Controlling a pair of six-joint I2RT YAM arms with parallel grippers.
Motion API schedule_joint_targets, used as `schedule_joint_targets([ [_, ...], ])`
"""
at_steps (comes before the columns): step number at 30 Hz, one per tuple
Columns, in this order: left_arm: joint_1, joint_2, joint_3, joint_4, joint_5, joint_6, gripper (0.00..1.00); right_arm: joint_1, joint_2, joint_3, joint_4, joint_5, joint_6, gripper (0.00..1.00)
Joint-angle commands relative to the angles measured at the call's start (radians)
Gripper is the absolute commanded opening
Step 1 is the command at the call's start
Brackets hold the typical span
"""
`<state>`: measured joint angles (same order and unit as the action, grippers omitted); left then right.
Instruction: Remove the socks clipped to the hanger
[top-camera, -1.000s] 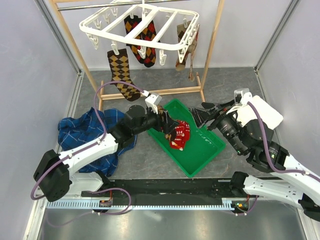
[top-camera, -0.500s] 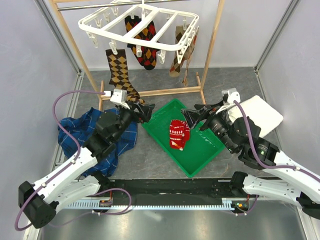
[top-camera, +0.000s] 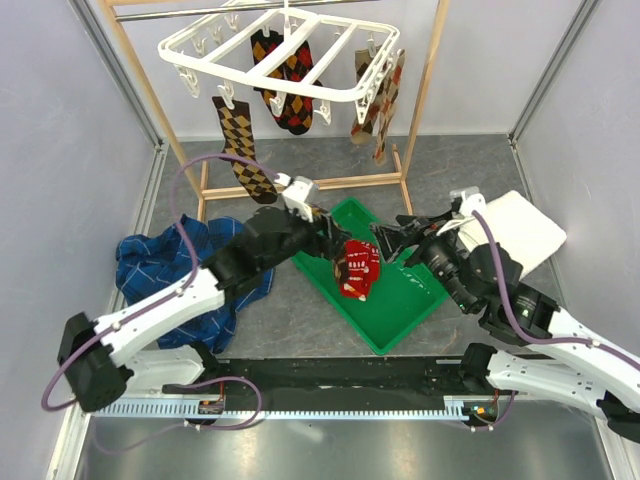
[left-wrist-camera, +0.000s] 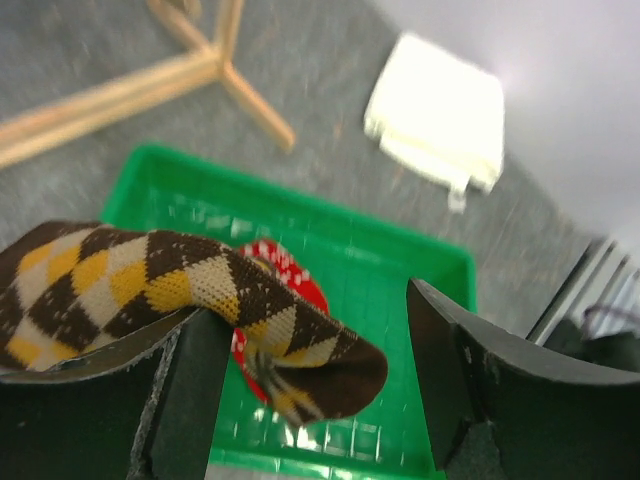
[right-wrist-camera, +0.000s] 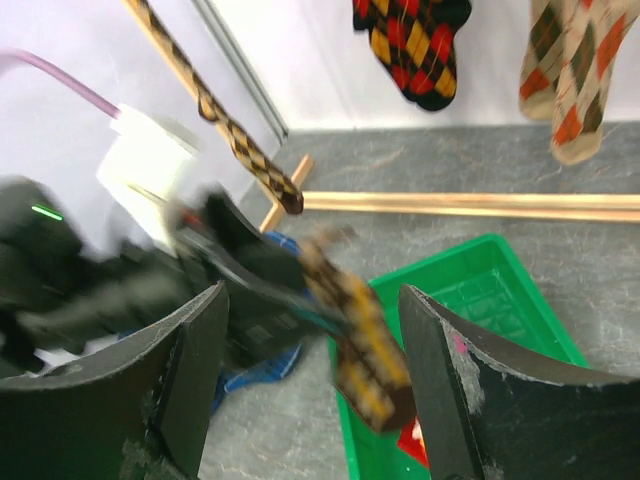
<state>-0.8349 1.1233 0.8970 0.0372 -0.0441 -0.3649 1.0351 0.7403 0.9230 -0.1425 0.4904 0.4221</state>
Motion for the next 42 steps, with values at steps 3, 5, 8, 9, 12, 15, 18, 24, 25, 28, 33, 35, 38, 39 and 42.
schedule_joint_targets([
  [3,-0.052,0.154,0.072,-0.223,-0.176,0.035,0.76,0.002,-0.05,-0.013,0.031,0.045,-0.008,0.76],
  [5,-0.056,0.176,0.094,-0.275,-0.204,0.032,0.79,0.002,-0.05,-0.013,0.027,0.053,-0.009,0.76],
  [8,-0.056,0.159,0.111,-0.318,-0.223,0.029,0.83,0.002,-0.045,-0.01,0.027,0.054,-0.009,0.76],
  [9,-0.056,0.15,0.112,-0.327,-0.237,0.029,0.84,0.002,-0.042,-0.01,0.026,0.054,-0.008,0.76],
  [12,-0.055,0.097,0.108,-0.347,-0.31,0.027,0.85,0.003,-0.033,-0.013,0.027,0.05,-0.002,0.76],
  [15,-0.043,0.041,0.102,-0.372,-0.455,0.024,0.87,0.002,-0.027,-0.015,0.029,0.042,0.004,0.76],
  [18,0.011,0.001,0.111,-0.378,-0.543,0.029,0.89,0.002,-0.019,-0.015,0.037,0.033,0.004,0.76],
  [24,0.128,-0.055,0.128,-0.234,-0.543,0.138,0.91,0.002,-0.002,-0.003,0.046,0.011,0.0,0.76],
  [25,0.137,-0.054,0.129,-0.211,-0.536,0.155,0.91,0.002,-0.001,0.002,0.046,0.01,-0.006,0.76],
  [28,0.184,-0.039,0.146,-0.151,-0.487,0.207,0.91,0.002,-0.002,0.002,0.046,-0.001,-0.006,0.76],
  [33,0.259,0.019,0.19,-0.108,-0.456,0.248,0.91,0.002,-0.004,-0.003,0.046,-0.01,-0.013,0.76],
  [35,0.272,0.05,0.207,-0.099,-0.442,0.259,0.91,0.002,0.001,0.0,0.044,-0.013,-0.022,0.77],
  [38,0.284,0.09,0.227,-0.051,-0.413,0.29,0.89,0.002,0.004,0.008,0.041,-0.023,-0.023,0.77],
  [39,0.289,0.102,0.236,-0.045,-0.416,0.296,0.89,0.002,0.007,0.011,0.04,-0.027,-0.026,0.77],
  [42,0.298,0.154,0.292,-0.066,-0.486,0.3,0.8,0.002,0.011,0.016,0.037,-0.032,-0.031,0.77],
])
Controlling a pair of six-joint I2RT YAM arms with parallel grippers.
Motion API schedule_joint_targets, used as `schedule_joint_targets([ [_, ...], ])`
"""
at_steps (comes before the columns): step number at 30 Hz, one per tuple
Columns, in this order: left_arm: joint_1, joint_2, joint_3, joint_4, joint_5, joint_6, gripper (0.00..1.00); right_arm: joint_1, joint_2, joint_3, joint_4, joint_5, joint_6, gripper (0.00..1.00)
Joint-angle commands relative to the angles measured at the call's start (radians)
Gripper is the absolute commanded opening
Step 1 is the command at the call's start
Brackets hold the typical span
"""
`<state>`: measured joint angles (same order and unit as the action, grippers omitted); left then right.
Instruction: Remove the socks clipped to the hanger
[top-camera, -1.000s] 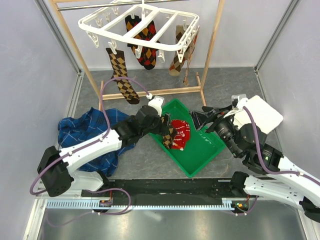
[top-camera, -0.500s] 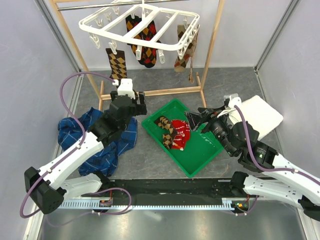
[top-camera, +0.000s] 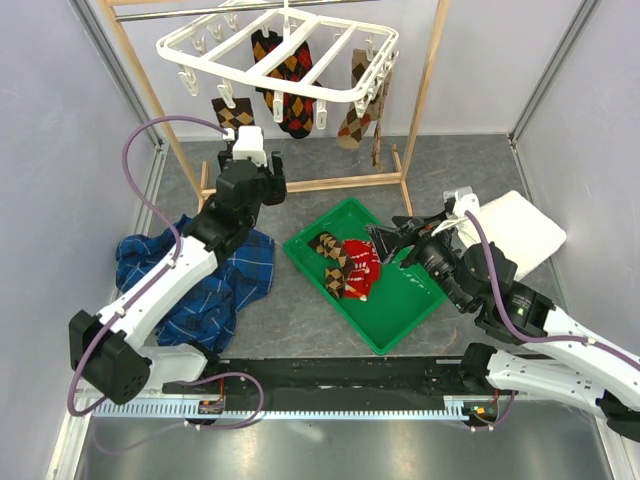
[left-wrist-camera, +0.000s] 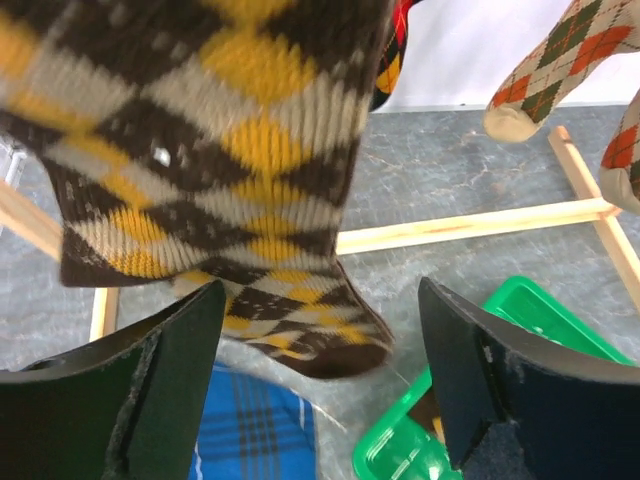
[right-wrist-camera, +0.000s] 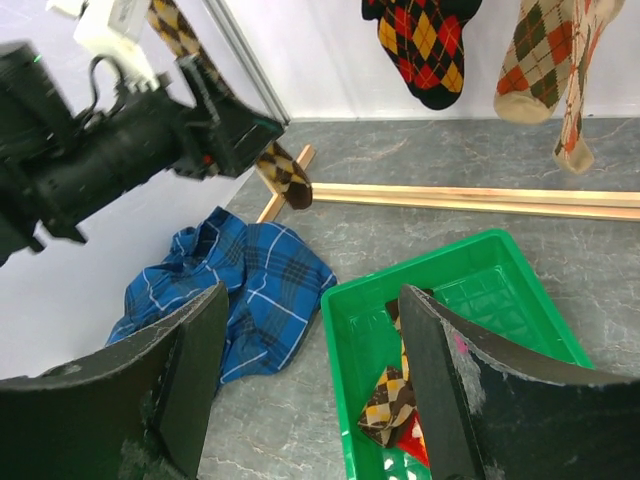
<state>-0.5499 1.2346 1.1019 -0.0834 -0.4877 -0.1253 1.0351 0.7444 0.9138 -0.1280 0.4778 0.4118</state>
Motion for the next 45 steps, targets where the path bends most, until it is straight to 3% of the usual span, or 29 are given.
schedule_joint_targets([
  [1,0.013,0.048,0.099,0.027,-0.076,0.058,0.74,0.002,0.01,0.026,0.021,-0.022,-0.021,0.77],
  [2,0.013,0.045,0.107,0.019,-0.084,0.052,0.56,0.002,0.013,0.03,0.016,-0.022,-0.022,0.77],
  [4,0.011,0.025,0.093,0.016,-0.072,0.032,0.32,0.002,0.021,0.04,0.007,-0.019,-0.022,0.77],
  [5,0.013,-0.007,0.073,0.016,-0.057,0.024,0.05,0.0,0.023,0.045,0.005,-0.016,-0.022,0.76],
  [6,0.013,-0.02,0.063,0.016,-0.025,0.018,0.02,0.002,0.035,0.062,0.002,-0.016,-0.021,0.76],
  [11,0.013,-0.132,-0.037,0.033,0.128,-0.004,0.02,0.002,0.12,0.203,-0.018,-0.037,-0.007,0.73],
  [15,0.013,-0.211,-0.097,0.062,0.338,0.006,0.02,0.002,0.286,0.443,-0.061,-0.09,-0.008,0.71],
  [23,0.01,-0.256,-0.12,0.048,0.48,0.035,0.02,0.011,0.57,0.844,-0.077,-0.131,-0.053,0.65],
  [27,0.011,-0.274,-0.123,0.043,0.589,0.049,0.02,0.046,0.734,1.1,-0.171,-0.107,-0.1,0.65],
  [38,0.011,-0.314,-0.175,0.066,0.627,0.085,0.02,0.117,1.03,1.418,-0.147,-0.005,-0.268,0.64],
  [45,0.011,-0.345,-0.198,0.079,0.675,0.084,0.02,0.118,1.132,1.47,-0.064,0.151,-0.306,0.65],
])
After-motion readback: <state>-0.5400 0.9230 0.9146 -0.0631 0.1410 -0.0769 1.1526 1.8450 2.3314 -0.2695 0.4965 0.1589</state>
